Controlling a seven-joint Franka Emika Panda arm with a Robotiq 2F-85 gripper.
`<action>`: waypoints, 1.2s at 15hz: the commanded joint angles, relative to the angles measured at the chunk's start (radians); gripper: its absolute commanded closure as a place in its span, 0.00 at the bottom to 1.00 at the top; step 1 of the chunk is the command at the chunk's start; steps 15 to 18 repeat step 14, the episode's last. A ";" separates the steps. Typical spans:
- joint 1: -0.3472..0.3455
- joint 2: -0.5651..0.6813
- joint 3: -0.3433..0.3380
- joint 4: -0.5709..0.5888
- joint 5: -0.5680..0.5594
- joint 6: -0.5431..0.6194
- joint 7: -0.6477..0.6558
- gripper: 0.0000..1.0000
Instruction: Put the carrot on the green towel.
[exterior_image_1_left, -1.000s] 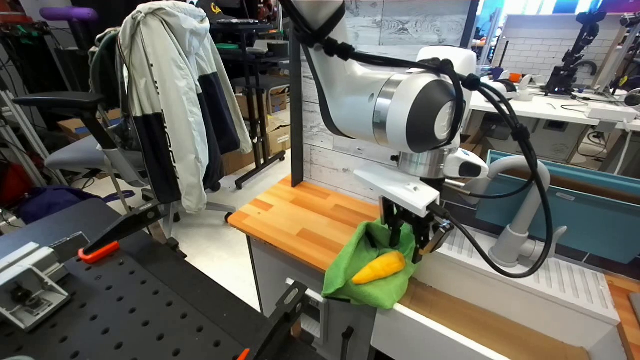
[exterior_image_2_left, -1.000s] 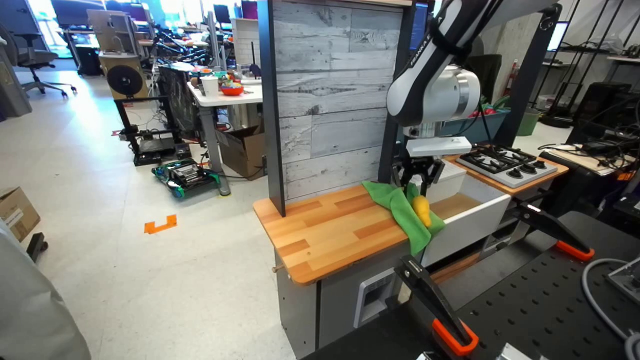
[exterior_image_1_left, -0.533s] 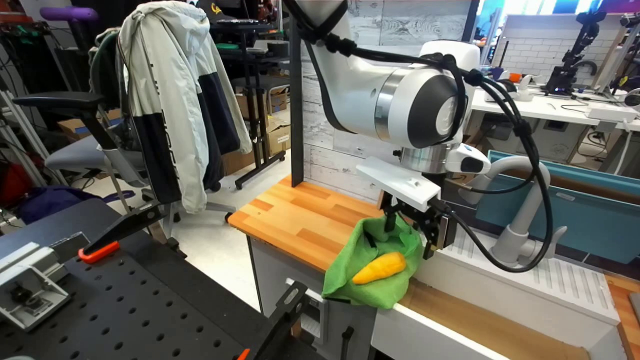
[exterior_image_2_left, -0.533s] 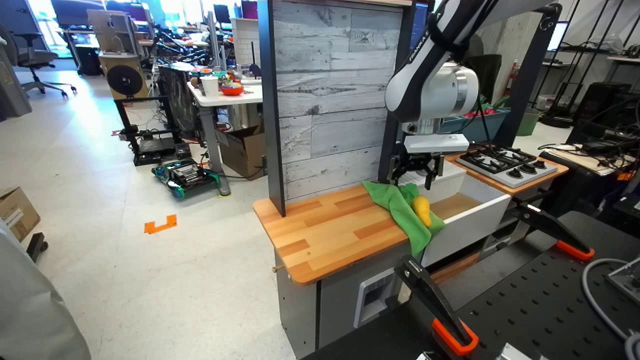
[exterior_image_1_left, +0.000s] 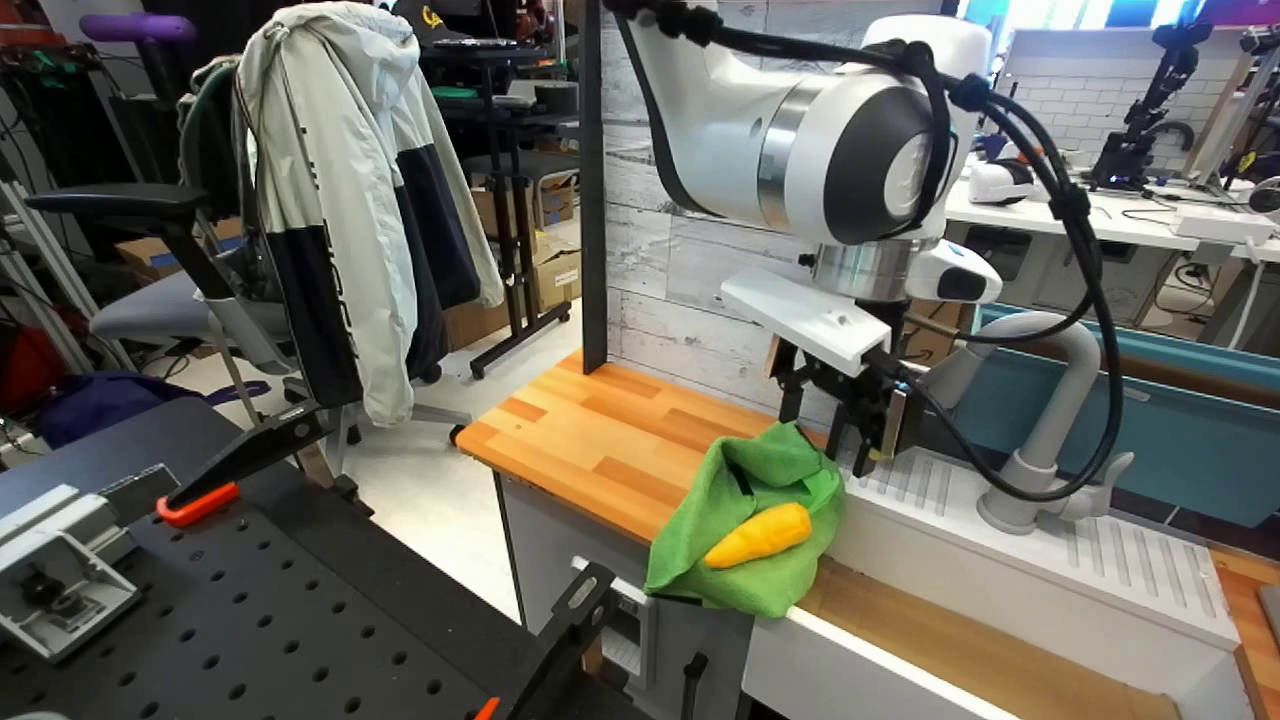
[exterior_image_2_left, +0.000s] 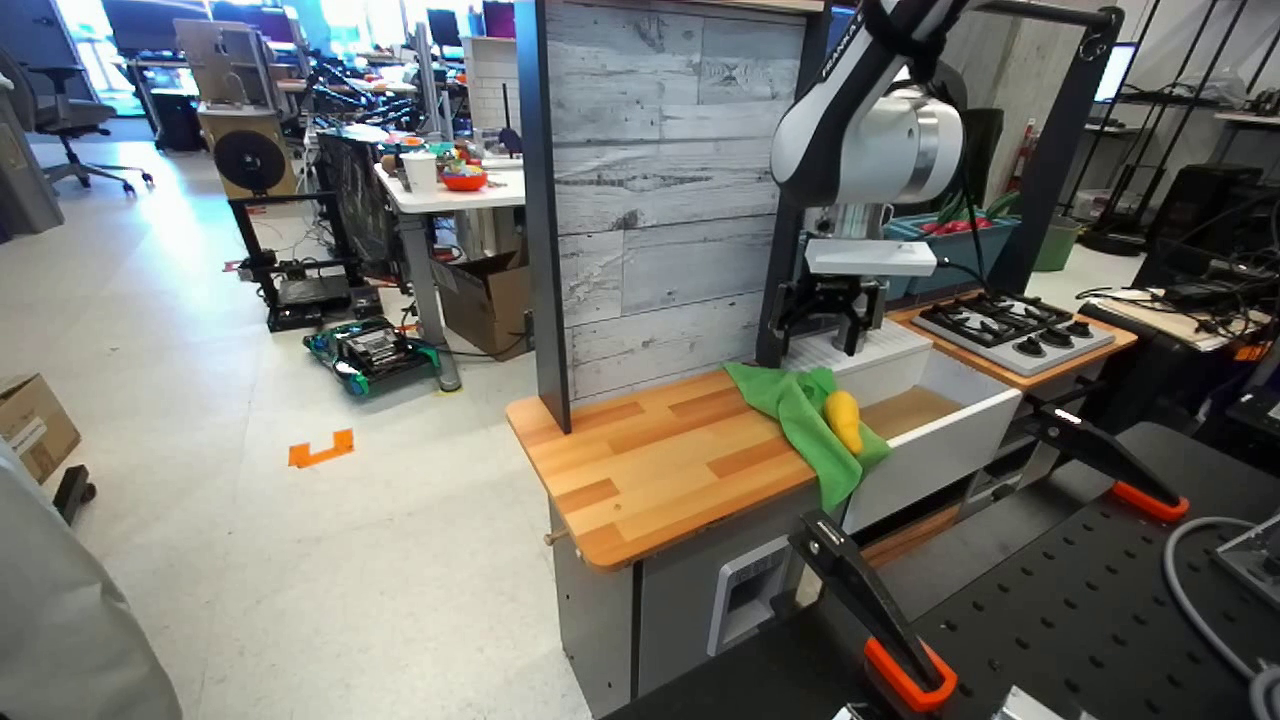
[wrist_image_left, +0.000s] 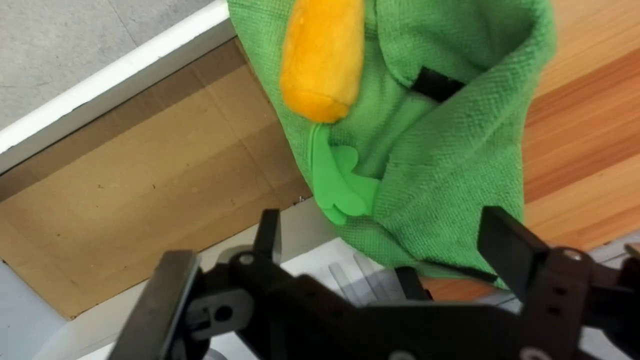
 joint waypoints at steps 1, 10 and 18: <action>-0.011 -0.127 0.024 -0.124 0.031 0.009 -0.023 0.00; 0.008 -0.211 0.017 -0.180 0.015 0.012 -0.016 0.00; 0.008 -0.197 0.016 -0.179 0.015 0.013 -0.016 0.00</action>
